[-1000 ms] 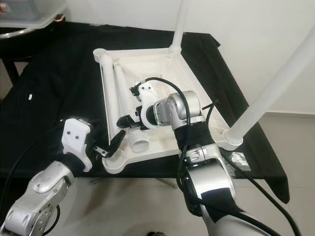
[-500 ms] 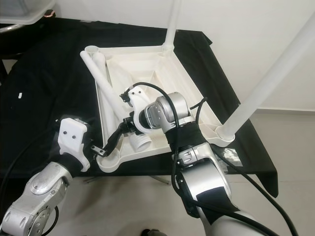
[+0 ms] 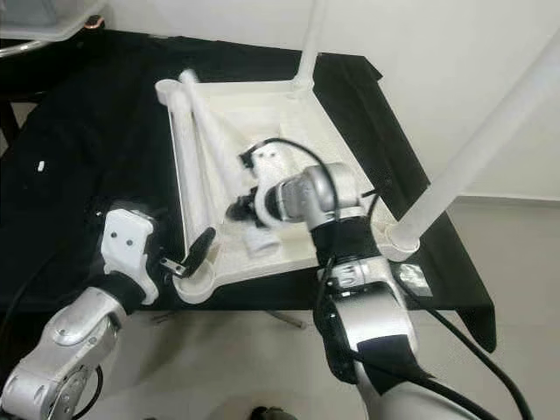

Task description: Building children table

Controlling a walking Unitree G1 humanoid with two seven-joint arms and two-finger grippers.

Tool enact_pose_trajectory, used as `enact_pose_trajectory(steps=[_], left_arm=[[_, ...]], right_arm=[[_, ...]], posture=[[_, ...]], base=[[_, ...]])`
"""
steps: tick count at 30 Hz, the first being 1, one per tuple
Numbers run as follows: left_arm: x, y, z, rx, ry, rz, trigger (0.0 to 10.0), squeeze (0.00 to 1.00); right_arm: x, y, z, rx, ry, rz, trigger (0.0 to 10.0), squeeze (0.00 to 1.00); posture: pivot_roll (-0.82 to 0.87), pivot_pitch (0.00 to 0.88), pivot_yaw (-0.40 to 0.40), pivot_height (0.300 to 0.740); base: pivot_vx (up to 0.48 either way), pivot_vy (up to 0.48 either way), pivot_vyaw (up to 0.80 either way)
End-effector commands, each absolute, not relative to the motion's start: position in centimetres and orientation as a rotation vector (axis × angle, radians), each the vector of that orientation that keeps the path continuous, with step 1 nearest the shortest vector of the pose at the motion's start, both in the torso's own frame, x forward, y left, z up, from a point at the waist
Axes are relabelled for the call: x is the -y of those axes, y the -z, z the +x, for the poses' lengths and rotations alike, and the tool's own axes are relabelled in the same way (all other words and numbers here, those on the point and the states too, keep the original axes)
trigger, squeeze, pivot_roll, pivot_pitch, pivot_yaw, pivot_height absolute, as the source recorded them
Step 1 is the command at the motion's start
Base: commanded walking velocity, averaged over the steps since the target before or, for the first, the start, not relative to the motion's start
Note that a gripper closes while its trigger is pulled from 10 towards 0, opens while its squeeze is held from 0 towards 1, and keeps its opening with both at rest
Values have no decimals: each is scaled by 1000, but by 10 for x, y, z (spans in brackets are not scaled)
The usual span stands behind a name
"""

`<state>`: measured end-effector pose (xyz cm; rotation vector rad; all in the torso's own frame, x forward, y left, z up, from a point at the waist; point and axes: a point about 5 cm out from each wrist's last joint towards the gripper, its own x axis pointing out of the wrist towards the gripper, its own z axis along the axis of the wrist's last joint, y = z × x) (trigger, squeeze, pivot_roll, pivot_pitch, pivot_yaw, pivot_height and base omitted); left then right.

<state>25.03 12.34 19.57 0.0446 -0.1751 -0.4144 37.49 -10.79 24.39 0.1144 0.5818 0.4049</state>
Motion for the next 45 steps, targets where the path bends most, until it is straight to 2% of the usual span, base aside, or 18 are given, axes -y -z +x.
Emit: enact_pose_trajectory(steps=[1, 3, 4, 5, 7, 8, 9, 12, 14, 15, 16, 17, 20, 24, 25, 37, 38, 45], left_arm=[[-130, -198, 250, 174, 400, 28, 10000, 0], [-134, -199, 251, 178, 389, 25, 10000, 0], [-140, -202, 252, 187, 369, 7, 10000, 0], [-149, -209, 255, 208, 345, -28, 10000, 0], [-155, -213, 257, 223, 330, -53, 10000, 0], [-161, -222, 259, 252, 325, -78, 10000, 0], [-172, -245, 265, 332, 344, -118, 10000, 0], [-176, -261, 267, 386, 380, -157, 10000, 0], [-180, -285, 267, 466, 467, -213, 10000, 0], [-180, -300, 265, 519, 542, -258, 10000, 522], [-181, -310, 263, 554, 599, -283, 10000, 902], [-180, -321, 259, 599, 678, -310, 10000, 1000], [-181, -337, 252, 656, 785, -337, 10000, 1000], [-179, -348, 251, 661, 868, -227, 10000, 1000], [-176, -348, 254, 644, 869, -183, 10000, 1000], [-156, -337, 275, 521, 917, -178, 10000, 1000], [-155, -338, 275, 512, 932, -191, 10000, 0], [-147, -339, 276, 492, 993, -220, 10000, 0]], right_arm=[[121, -261, 377, -455, -367, 170, 0, 0], [125, -267, 376, -413, -356, 192, 0, 0], [128, -275, 375, -331, -366, 208, 4667, 0], [129, -285, 373, -175, -380, 203, 10000, 0], [130, -293, 370, -68, -392, 194, 10000, 0], [131, -298, 365, 34, -394, 136, 10000, 0], [124, -302, 354, 138, -507, 64, 10000, 0], [120, -304, 347, 165, -605, 84, 10000, 0], [112, -308, 333, 224, -758, 97, 10000, 0], [110, -310, 326, 255, -823, 73, 10000, 0], [108, -310, 322, 274, -861, 50, 10000, 0], [108, -310, 317, 292, -902, 32, 10000, 0], [108, -307, 311, 309, -961, 5, 10000, 0], [105, -297, 301, 319, -1060, -67, 10000, 0], [103, -294, 297, 320, -1093, -79, 10000, 0], [89, -270, 280, 261, -1254, -248, 10000, 0], [88, -269, 279, 261, -1261, -253, 10000, 0], [85, -264, 280, 259, -1264, -289, 10000, 0]], posture=[[55, 156, -106, 740], [55, 156, -106, 740], [55, 148, -100, 740], [58, 140, -94, 740], [59, 137, -93, 740], [63, 130, -91, 740], [67, 118, -89, 740], [68, 111, -85, 740], [64, 103, -78, 740], [63, 96, -73, 740], [62, 92, -68, 740], [62, 92, -68, 740], [63, 85, -61, 740], [65, 75, -52, 740], [64, 73, -49, 740], [61, 70, -36, 740], [60, 71, -34, 740], [62, 73, -33, 740]], base=[[0, 0, 0], [0, 0, 0], [0, 0, 0], [0, 0, 0], [0, 0, 0], [0, 0, 0], [0, 0, 0], [0, 0, 0], [0, 0, 0], [0, 0, 0], [0, 0, 0], [0, 0, 0], [0, 0, 0], [0, 0, 0], [0, 0, 0], [0, 0, 0], [0, 0, 0], [0, 0, 0]])
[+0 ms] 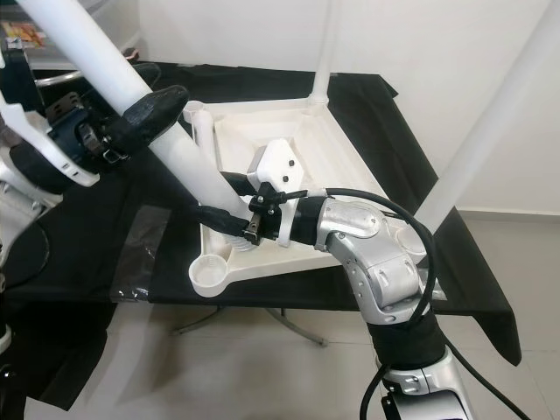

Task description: Building children table

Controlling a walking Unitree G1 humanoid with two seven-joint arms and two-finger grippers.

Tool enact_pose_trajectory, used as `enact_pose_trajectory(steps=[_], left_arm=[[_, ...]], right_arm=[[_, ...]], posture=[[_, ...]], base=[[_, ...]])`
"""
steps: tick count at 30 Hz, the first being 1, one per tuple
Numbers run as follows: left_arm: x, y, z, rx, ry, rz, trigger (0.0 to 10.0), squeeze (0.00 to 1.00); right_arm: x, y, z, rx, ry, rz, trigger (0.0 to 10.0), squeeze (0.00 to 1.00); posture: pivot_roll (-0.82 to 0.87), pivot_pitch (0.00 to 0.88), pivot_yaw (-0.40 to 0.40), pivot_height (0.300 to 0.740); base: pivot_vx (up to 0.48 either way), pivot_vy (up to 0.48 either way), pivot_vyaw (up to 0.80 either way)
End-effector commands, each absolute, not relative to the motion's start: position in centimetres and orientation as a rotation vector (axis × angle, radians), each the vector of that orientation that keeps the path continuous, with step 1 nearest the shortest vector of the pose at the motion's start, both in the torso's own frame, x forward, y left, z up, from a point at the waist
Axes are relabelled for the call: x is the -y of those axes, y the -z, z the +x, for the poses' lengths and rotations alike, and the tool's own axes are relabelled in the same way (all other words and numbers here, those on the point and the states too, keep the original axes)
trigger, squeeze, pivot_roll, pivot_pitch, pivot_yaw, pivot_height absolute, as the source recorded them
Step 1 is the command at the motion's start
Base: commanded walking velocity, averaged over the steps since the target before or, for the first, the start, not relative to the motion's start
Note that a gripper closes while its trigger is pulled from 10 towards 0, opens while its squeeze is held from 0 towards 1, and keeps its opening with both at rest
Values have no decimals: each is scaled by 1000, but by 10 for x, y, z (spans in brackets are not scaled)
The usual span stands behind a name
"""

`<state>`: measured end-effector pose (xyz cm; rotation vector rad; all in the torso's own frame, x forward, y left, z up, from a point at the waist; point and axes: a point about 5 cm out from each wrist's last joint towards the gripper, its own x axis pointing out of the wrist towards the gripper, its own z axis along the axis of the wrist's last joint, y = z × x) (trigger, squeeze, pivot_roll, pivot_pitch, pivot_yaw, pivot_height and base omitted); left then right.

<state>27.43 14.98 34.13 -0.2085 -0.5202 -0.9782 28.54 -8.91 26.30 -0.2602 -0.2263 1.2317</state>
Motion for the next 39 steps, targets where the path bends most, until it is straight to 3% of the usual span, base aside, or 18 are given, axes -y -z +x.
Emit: enact_pose_trajectory(steps=[1, 12, 23, 24, 26, 27, 38, 39], left_arm=[[-145, -339, 277, 487, 1000, -239, 0, 0], [-137, -346, 274, 497, 1071, -440, 0, 0], [-131, -342, 273, 471, 1079, -372, 0, 0], [-131, -342, 273, 463, 1078, -336, 0, 0], [-131, -342, 273, 463, 1078, -336, 0, 0], [-130, -341, 273, 457, 1080, -310, 0, 0], [-116, -333, 263, 399, 1223, -165, 0, 0], [-108, -331, 259, 383, 1278, -136, 0, 0]], right_arm=[[84, -263, 280, 260, -1265, -292, 10000, 0], [76, -253, 282, 250, -1246, -303, 10000, 0], [77, -246, 287, 221, -1216, -311, 10000, 0], [79, -246, 289, 208, -1216, -281, 10000, 800], [79, -246, 289, 208, -1216, -281, 10000, 800], [80, -246, 288, 191, -1236, -254, 10000, 1000], [99, -270, 279, 217, -1503, -228, 10000, 976], [100, -272, 279, 206, -1568, -204, 10000, 75]], posture=[[62, 75, -33, 740], [72, 80, -34, 740], [72, 82, -35, 740], [74, 81, -36, 740], [74, 81, -36, 740], [75, 81, -37, 740], [74, 73, -51, 740], [76, 72, -56, 740]], base=[[0, 0, 0], [0, 0, 0], [0, 0, 0], [0, 0, 0], [0, 0, 0], [0, 0, 0], [0, 0, 0], [0, 0, 0]])
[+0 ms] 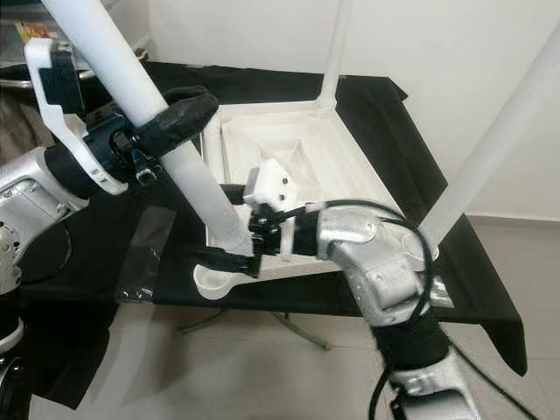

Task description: Building children table

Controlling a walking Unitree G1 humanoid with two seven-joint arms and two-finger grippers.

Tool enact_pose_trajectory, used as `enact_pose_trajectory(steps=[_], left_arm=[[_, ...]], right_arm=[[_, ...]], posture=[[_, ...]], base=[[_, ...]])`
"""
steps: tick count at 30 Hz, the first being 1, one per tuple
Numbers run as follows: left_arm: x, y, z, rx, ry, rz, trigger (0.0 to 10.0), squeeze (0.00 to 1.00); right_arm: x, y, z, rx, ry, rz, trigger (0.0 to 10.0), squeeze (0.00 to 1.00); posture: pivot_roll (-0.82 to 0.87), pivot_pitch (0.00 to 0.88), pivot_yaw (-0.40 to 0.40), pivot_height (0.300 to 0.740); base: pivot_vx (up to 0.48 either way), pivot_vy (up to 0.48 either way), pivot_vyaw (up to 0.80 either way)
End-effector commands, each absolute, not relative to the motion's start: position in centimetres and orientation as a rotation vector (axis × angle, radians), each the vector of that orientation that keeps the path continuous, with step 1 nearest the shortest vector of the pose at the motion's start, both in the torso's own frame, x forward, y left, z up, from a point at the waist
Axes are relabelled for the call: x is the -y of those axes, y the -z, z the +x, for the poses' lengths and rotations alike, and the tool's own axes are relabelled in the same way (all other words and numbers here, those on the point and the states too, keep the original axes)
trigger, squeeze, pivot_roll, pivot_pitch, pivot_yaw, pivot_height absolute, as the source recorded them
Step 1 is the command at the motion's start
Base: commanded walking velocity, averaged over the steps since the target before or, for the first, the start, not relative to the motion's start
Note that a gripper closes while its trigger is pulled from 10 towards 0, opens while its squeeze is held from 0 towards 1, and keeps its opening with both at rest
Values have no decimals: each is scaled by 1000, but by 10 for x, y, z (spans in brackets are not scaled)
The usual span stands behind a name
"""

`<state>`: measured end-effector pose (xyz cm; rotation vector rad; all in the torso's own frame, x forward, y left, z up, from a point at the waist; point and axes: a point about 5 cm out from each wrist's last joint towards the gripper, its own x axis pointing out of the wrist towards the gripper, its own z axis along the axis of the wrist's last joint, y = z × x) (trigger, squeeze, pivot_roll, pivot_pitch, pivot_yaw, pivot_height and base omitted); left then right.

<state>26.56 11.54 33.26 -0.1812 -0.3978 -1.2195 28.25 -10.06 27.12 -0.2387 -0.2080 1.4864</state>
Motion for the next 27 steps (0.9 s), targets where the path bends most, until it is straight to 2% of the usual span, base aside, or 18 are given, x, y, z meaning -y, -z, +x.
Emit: enact_pose_trajectory(steps=[1, 2, 6, 17, 18, 19, 20, 21, 27], left_arm=[[-108, -331, 259, 383, 1278, -136, 0, 0], [-104, -331, 258, 383, 1298, -133, 0, 0], [-97, -331, 255, 389, 1342, -145, 0, 0], [-90, -339, 253, 439, 1384, -188, 0, 0], [-89, -339, 253, 439, 1394, -187, 0, 0], [-89, -339, 253, 439, 1394, -187, 0, 0], [-88, -339, 252, 438, 1403, -185, 0, 0], [-86, -339, 252, 434, 1413, -183, 0, 0], [-82, -336, 251, 424, 1434, -180, 0, 0]], right_arm=[[100, -272, 279, 206, -1568, -204, 10000, 75], [100, -270, 278, 189, -1601, -197, 10000, 0], [97, -266, 280, 156, -1672, -131, 10000, 0], [76, -249, 277, 69, -1768, -122, 10000, 0], [74, -246, 278, 50, -1769, -130, 8078, 0], [74, -246, 278, 50, -1769, -130, 8078, 0], [72, -244, 279, 36, -1770, -140, 1608, 0], [71, -243, 278, 23, -1775, -155, 0, 0], [71, -240, 277, -2, -1789, -188, 0, 0]], posture=[[76, 72, -56, 740], [82, 71, -61, 740], [87, 70, -65, 740], [91, 64, -73, 740], [92, 65, -71, 740], [92, 65, -71, 740], [92, 65, -71, 740], [89, 65, -70, 740], [85, 65, -70, 740]], base=[[0, 0, 0], [0, 0, 0], [0, 0, 0], [0, 0, 0], [0, 0, 0], [0, 0, 0], [0, 0, 0], [0, 0, 0], [0, 0, 0]])
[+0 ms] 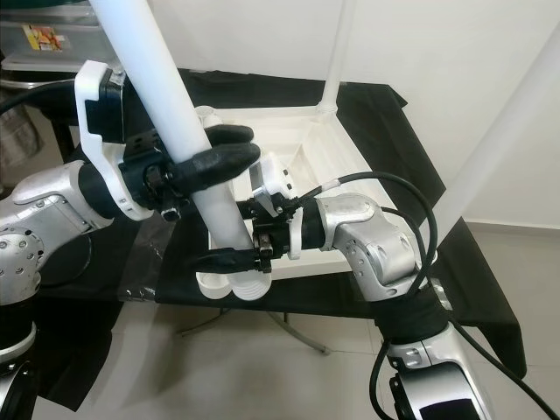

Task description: Building children table

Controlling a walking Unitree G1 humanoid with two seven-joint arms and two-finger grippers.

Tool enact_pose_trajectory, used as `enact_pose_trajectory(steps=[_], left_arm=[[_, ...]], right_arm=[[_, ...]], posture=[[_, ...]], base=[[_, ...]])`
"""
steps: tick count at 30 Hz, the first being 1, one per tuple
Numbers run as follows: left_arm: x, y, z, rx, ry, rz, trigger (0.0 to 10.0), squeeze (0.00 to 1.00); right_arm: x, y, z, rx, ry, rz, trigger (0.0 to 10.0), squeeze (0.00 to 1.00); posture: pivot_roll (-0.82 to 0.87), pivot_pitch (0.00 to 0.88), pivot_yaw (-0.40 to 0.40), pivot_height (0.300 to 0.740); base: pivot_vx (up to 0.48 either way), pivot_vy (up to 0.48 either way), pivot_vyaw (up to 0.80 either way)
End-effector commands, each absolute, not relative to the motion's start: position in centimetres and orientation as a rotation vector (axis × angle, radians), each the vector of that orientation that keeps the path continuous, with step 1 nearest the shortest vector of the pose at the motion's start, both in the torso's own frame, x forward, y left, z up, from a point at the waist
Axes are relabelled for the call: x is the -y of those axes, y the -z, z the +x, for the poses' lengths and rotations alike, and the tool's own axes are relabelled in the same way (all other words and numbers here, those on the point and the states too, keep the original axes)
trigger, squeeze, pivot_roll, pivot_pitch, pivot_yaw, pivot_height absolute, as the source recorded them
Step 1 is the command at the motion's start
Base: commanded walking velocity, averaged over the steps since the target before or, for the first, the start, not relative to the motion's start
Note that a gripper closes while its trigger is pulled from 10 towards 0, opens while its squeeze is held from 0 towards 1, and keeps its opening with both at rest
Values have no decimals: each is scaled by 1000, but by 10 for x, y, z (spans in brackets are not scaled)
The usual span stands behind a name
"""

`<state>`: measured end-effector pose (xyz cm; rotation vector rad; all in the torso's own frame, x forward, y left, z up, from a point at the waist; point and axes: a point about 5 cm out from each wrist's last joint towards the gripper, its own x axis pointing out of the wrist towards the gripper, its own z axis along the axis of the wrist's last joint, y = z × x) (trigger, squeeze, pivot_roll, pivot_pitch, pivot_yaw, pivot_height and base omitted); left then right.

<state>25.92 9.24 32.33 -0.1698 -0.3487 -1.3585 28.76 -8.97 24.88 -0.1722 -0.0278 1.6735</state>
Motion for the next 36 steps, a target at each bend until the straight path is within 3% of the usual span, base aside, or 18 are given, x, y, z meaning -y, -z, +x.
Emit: enact_pose_trajectory(steps=[1, 11, 12, 13, 25, 26, 27, 28, 31, 32, 36], left_arm=[[-81, -336, 251, 423, 1436, -179, 0, 0], [-78, -337, 253, 431, 1442, -142, 0, 0], [-78, -338, 255, 438, 1417, -135, 9843, 427], [-79, -340, 258, 442, 1397, -145, 10000, 1000], [-117, -363, 261, 462, 1331, -90, 10000, 1000], [-117, -360, 259, 429, 1364, -64, 10000, 0], [-116, -359, 258, 406, 1387, -49, 10000, 0], [-116, -355, 256, 374, 1403, -20, 4275, 0], [-115, -353, 255, 357, 1410, -4, 4275, 0], [-115, -350, 254, 334, 1427, 5, 0, 0], [-115, -347, 253, 301, 1422, 23, 0, 0]], right_arm=[[71, -240, 277, -3, -1791, -190, 0, 0], [70, -238, 276, -5, -1776, -221, 0, 0], [69, -237, 276, 3, -1761, -226, 0, 0], [68, -236, 277, 12, -1743, -230, 0, 0], [78, -232, 276, 3, -1700, -227, 0, 0], [80, -231, 276, 0, -1695, -239, 0, 0], [81, -231, 277, -3, -1692, -247, 0, 0], [81, -231, 277, -2, -1685, -258, 0, 0], [82, -231, 278, 1, -1679, -265, 0, 0], [82, -232, 279, 6, -1671, -276, 0, 0], [84, -236, 282, 21, -1645, -315, 0, 0]], posture=[[84, 66, -71, 740], [81, 64, -65, 740], [81, 65, -64, 740], [82, 65, -63, 740], [86, 70, -60, 740], [87, 71, -57, 740], [88, 70, -56, 740], [88, 70, -56, 740], [88, 70, -56, 740], [91, 72, -54, 740], [94, 73, -53, 740]], base=[[0, 0, 0], [0, 0, 0], [0, 0, 0], [0, 0, 0], [0, 0, 0], [0, 0, 0], [0, 0, 0], [0, 0, 0], [0, 0, 0], [0, 0, 0], [0, 0, 0]])
